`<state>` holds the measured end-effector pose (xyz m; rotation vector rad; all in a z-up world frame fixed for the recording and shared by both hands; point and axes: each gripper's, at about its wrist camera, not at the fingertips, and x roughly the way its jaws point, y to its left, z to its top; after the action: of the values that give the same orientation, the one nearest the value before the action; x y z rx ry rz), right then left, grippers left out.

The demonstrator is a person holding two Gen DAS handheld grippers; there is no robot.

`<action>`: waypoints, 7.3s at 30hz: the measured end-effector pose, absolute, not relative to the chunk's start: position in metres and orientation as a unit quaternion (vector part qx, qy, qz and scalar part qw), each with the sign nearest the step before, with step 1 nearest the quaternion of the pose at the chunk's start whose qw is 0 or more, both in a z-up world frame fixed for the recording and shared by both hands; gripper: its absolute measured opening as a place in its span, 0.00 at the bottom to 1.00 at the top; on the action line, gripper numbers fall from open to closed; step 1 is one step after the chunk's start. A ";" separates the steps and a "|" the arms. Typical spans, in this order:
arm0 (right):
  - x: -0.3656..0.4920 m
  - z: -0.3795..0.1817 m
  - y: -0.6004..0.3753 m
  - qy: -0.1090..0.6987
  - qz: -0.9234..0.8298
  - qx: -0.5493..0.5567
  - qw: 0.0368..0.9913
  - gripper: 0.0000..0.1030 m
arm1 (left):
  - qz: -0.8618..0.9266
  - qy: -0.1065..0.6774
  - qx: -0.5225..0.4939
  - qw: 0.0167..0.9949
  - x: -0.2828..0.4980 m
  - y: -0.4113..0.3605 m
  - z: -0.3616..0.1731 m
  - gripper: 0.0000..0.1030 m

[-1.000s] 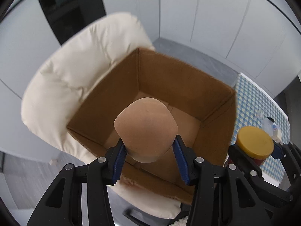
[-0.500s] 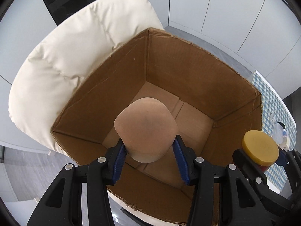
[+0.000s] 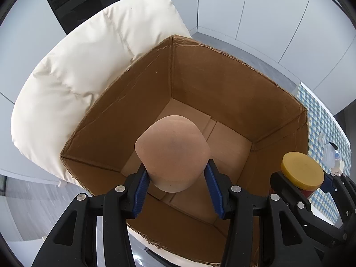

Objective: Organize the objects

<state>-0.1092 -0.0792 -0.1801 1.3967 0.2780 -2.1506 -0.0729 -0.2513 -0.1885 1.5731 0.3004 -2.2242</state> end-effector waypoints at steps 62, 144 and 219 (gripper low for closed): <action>-0.092 -0.124 -0.011 0.079 -0.858 0.458 0.217 0.96 | -0.843 0.071 0.501 0.181 -0.043 -0.217 -0.128 0.80; 0.115 -0.092 0.171 0.039 -0.872 0.455 0.179 0.96 | -0.873 0.061 0.475 0.090 0.128 -0.047 -0.094 0.84; 0.075 -0.143 0.412 -0.086 -0.876 0.469 -0.076 0.96 | -0.857 -0.029 0.509 -0.079 -0.002 0.163 -0.144 0.84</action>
<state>0.0754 0.4123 -0.1433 1.5499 -0.2848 -2.8918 -0.0022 0.1634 -0.1439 1.6850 -0.0970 -2.8344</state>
